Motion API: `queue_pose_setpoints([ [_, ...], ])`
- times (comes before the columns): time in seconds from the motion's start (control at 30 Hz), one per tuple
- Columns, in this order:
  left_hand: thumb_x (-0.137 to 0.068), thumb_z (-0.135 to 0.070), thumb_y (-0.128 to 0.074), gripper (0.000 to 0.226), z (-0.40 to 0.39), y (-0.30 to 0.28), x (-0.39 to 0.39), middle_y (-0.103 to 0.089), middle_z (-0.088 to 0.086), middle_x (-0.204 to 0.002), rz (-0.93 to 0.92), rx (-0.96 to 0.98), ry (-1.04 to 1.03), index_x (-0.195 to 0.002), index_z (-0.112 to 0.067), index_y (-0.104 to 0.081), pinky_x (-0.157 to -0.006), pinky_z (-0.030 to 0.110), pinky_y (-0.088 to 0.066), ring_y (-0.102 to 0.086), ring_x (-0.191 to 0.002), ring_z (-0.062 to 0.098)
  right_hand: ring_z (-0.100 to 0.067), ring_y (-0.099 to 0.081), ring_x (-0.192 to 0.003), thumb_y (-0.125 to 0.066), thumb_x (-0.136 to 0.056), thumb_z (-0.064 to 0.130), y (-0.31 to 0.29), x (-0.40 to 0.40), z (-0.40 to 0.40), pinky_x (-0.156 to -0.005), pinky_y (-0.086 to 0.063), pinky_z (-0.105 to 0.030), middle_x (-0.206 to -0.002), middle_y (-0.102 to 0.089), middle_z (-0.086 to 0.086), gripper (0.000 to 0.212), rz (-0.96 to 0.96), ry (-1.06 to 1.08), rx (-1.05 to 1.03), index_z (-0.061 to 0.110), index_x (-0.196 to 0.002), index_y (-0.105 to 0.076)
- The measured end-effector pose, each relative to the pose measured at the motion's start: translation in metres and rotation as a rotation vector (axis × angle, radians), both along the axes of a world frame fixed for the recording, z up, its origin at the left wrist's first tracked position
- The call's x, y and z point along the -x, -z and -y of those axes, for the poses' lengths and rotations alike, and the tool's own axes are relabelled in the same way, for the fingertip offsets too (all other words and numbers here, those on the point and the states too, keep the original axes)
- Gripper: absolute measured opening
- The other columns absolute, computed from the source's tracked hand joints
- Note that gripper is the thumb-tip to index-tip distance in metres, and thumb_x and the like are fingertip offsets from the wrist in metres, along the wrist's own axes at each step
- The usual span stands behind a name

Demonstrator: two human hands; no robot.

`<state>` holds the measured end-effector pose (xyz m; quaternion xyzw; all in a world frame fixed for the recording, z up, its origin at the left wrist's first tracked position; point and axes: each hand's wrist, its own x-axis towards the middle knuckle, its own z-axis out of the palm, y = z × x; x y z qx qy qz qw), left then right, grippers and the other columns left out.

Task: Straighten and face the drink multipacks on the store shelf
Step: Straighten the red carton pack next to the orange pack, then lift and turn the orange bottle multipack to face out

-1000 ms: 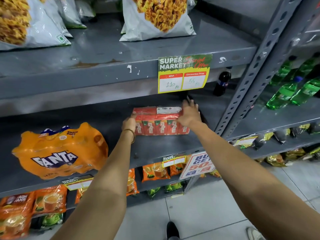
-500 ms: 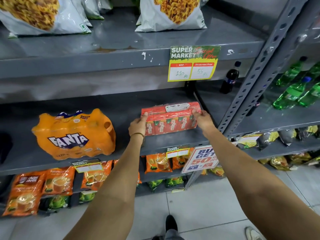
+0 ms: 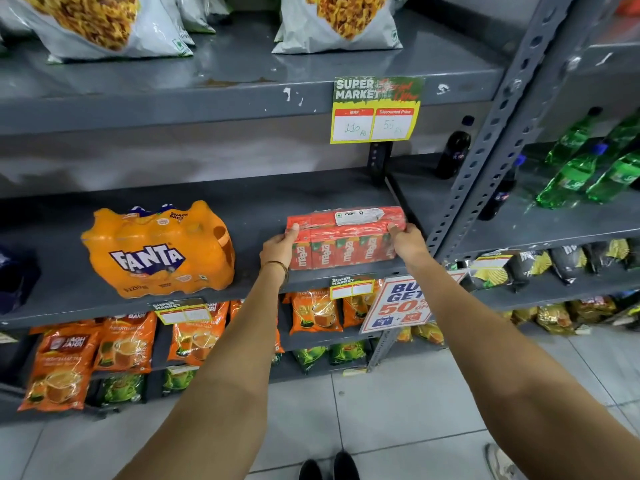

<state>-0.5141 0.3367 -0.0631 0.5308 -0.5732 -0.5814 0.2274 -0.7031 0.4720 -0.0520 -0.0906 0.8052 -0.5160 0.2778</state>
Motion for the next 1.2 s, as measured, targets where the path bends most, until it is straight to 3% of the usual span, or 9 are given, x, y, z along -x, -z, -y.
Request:
queue_pose_setpoints([
  [0.2,-0.088,-0.054,-0.051,0.039,-0.012,-0.005,-0.002,-0.069,0.012,-0.112,0.017,0.009,-0.012,-0.095,-0.016,-0.056,-0.095,0.042,-0.053,-0.067,-0.105,0.028,-0.03,-0.06,-0.116,-0.043,-0.1,0.031,-0.005,-0.004,-0.009,-0.094,-0.048,-0.036,-0.13,-0.06,-0.015,0.041,0.002,-0.006,0.004,0.007,-0.133,-0.045],
  [0.67,-0.087,-0.054,-0.052,0.04,-0.021,-0.005,-0.007,-0.068,0.013,-0.116,0.051,0.005,-0.015,-0.097,-0.015,-0.054,-0.094,0.041,-0.053,-0.067,-0.104,0.028,-0.03,-0.059,-0.115,-0.042,-0.101,0.03,-0.007,-0.011,-0.019,-0.08,-0.042,-0.031,-0.128,-0.059,-0.014,0.04,-0.006,-0.022,-0.006,0.006,-0.133,-0.045],
  [0.77,-0.089,-0.055,-0.048,0.043,-0.02,-0.011,-0.006,-0.067,0.014,-0.118,0.105,0.008,0.033,-0.1,-0.014,-0.056,-0.095,0.039,-0.051,-0.066,-0.107,0.029,-0.032,-0.058,-0.117,-0.042,-0.101,0.028,-0.008,-0.014,-0.017,-0.084,-0.044,-0.032,-0.131,-0.058,-0.017,0.039,-0.03,0.004,-0.011,0.004,-0.132,-0.044],
  [0.87,-0.09,-0.059,-0.04,0.061,-0.021,-0.021,-0.008,-0.065,0.015,-0.122,0.274,0.163,0.117,-0.116,-0.007,-0.06,-0.095,0.039,-0.047,-0.062,-0.112,0.031,-0.036,-0.047,-0.13,-0.045,-0.099,0.027,-0.013,-0.026,-0.009,-0.105,-0.039,-0.04,-0.14,-0.05,-0.02,0.044,-0.251,0.04,-0.069,0.0,-0.134,-0.042],
  [1.0,-0.094,-0.053,-0.038,0.064,-0.021,-0.044,-0.024,-0.046,0.015,-0.146,0.374,0.464,0.123,-0.143,-0.012,-0.039,-0.105,0.044,-0.039,-0.045,-0.133,0.033,-0.033,-0.019,-0.147,-0.046,-0.097,0.024,-0.026,-0.059,0.008,-0.119,-0.016,-0.042,-0.157,-0.027,-0.02,0.06,-0.633,-0.038,-0.201,-0.002,-0.147,-0.027],
  [1.1,-0.097,-0.047,-0.036,0.059,-0.003,-0.064,-0.053,-0.029,0.013,-0.156,0.427,0.734,0.193,-0.147,-0.015,-0.031,-0.112,0.043,-0.032,-0.028,-0.144,0.031,-0.031,-0.011,-0.15,-0.044,-0.098,0.022,-0.038,-0.099,0.034,-0.122,-0.011,-0.039,-0.16,-0.019,-0.02,0.062,-0.63,-0.167,-0.118,-0.003,-0.149,-0.02],
  [1.2,-0.099,-0.039,-0.036,0.056,0.025,-0.073,-0.098,-0.031,0.012,-0.156,0.44,0.902,0.165,-0.146,-0.009,-0.032,-0.118,0.037,-0.022,-0.019,-0.148,0.026,-0.03,-0.016,-0.149,-0.045,-0.099,0.023,-0.046,-0.148,0.064,-0.12,-0.016,-0.037,-0.159,-0.024,-0.017,0.06,-0.554,-0.258,-0.001,-0.001,-0.149,-0.022],
])
